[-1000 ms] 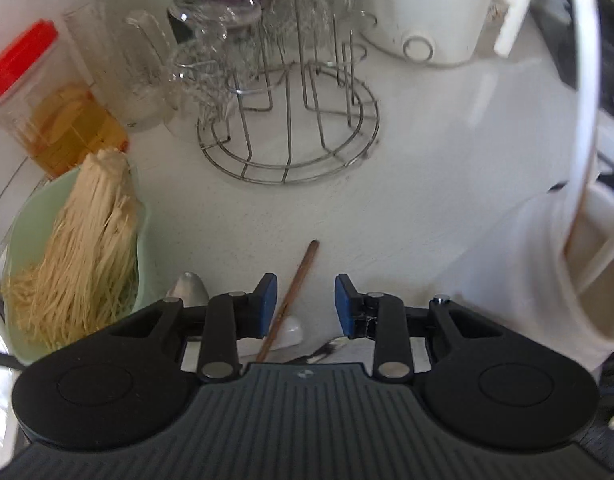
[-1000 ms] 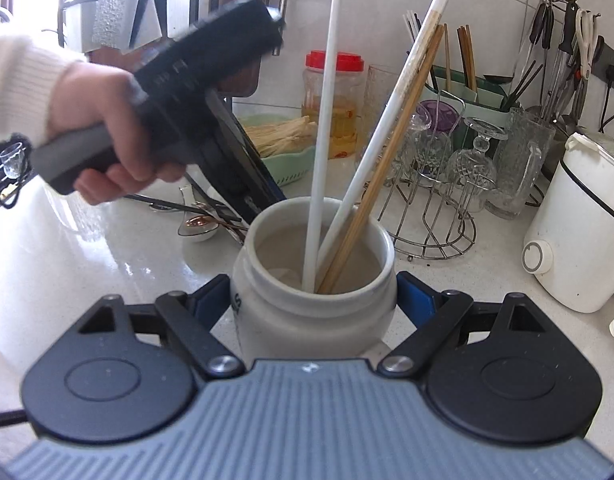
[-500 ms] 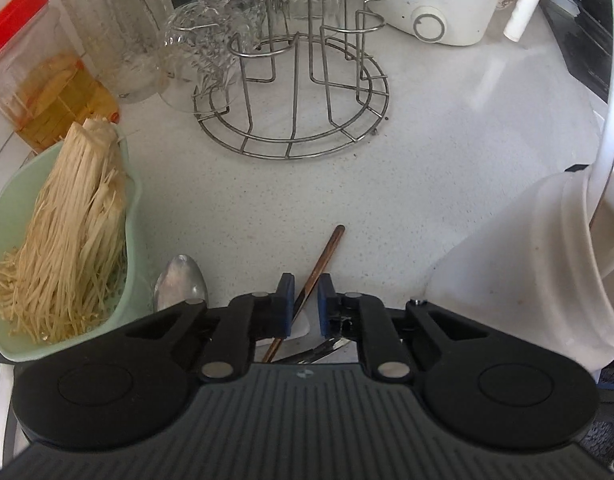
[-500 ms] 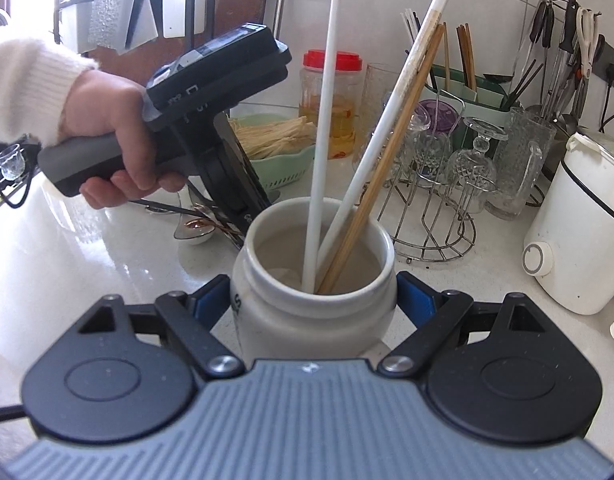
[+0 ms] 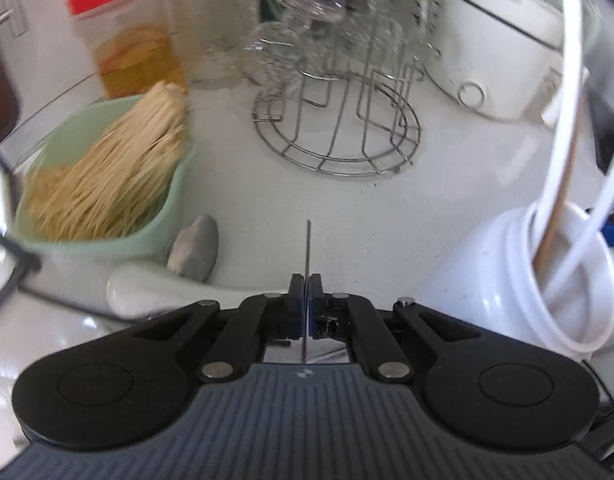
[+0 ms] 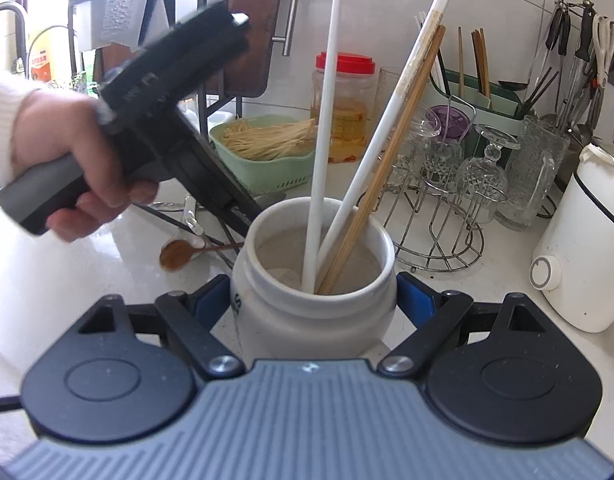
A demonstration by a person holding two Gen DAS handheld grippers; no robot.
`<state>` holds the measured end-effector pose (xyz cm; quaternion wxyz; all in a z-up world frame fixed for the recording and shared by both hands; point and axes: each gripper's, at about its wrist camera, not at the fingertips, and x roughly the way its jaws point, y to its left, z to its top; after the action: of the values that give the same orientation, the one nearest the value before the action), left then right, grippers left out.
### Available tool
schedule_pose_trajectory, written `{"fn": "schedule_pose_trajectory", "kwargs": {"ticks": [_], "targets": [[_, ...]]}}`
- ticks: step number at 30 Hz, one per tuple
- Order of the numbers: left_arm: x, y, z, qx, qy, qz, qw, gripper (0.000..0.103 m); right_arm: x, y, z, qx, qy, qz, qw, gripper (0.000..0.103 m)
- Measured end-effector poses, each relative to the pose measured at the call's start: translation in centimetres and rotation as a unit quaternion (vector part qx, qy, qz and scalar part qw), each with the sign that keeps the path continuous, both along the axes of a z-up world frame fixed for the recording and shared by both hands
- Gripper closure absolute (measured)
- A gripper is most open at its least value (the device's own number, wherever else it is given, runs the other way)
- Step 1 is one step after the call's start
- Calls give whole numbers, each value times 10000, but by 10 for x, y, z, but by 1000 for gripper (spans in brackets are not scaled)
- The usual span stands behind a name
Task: Organize utensils
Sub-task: 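Lift the copper spoon and lower its handle into the white jar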
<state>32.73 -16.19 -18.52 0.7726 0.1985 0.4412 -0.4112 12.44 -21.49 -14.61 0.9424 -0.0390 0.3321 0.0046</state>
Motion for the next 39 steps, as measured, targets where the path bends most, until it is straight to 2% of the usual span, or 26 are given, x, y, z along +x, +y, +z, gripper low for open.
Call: {"fn": "schedule_pose_trajectory", "kwargs": {"ticks": [5, 9, 21, 30, 39], "targets": [[-19, 16, 9, -391, 77, 652, 9971, 101, 1, -2, 1, -25, 25, 116, 9999, 13], [-34, 28, 12, -539, 88, 1055, 9929, 101, 1, -4, 1, -21, 36, 181, 9998, 13], [-78, 65, 46, -1157, -41, 1768, 9774, 101, 2, -5, 0, 18, -43, 223, 9997, 13], [-106, 78, 80, -1580, -374, 1905, 9682, 101, 3, -4, 0, -9, -4, 246, 9997, 12], [-112, 75, 97, -1705, -566, 1857, 9660, 101, -2, -1, 1, 14, 40, 324, 9995, 12]]}}
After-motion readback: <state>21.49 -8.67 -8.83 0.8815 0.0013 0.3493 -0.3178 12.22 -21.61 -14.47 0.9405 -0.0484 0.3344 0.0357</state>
